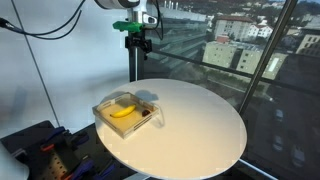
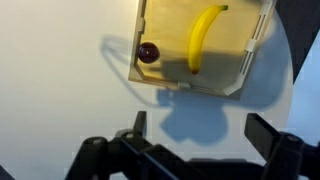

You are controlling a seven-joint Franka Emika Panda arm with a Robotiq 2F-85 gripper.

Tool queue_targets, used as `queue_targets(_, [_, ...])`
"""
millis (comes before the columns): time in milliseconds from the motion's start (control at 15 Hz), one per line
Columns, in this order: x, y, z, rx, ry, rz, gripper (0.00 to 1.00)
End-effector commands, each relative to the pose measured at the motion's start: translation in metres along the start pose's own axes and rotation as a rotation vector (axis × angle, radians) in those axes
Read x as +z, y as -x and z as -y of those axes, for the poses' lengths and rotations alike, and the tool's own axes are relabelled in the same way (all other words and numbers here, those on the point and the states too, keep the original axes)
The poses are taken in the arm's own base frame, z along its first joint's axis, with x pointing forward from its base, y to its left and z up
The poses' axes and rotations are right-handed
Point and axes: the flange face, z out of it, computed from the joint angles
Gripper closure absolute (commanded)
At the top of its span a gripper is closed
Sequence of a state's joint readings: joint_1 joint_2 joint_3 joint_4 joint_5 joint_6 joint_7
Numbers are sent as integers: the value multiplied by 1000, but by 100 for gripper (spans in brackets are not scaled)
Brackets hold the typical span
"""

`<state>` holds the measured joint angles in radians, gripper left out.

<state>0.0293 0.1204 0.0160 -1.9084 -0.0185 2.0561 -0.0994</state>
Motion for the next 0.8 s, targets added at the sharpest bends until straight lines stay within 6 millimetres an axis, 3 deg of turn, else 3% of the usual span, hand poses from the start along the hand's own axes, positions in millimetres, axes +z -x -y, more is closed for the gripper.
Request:
queue_targets(0, [-11, 6, 9, 2, 18, -52, 0])
queue_targets(333, [-12, 12, 14, 6, 9, -94, 0])
queue_targets(733, [0, 24, 20, 8, -25, -62, 0])
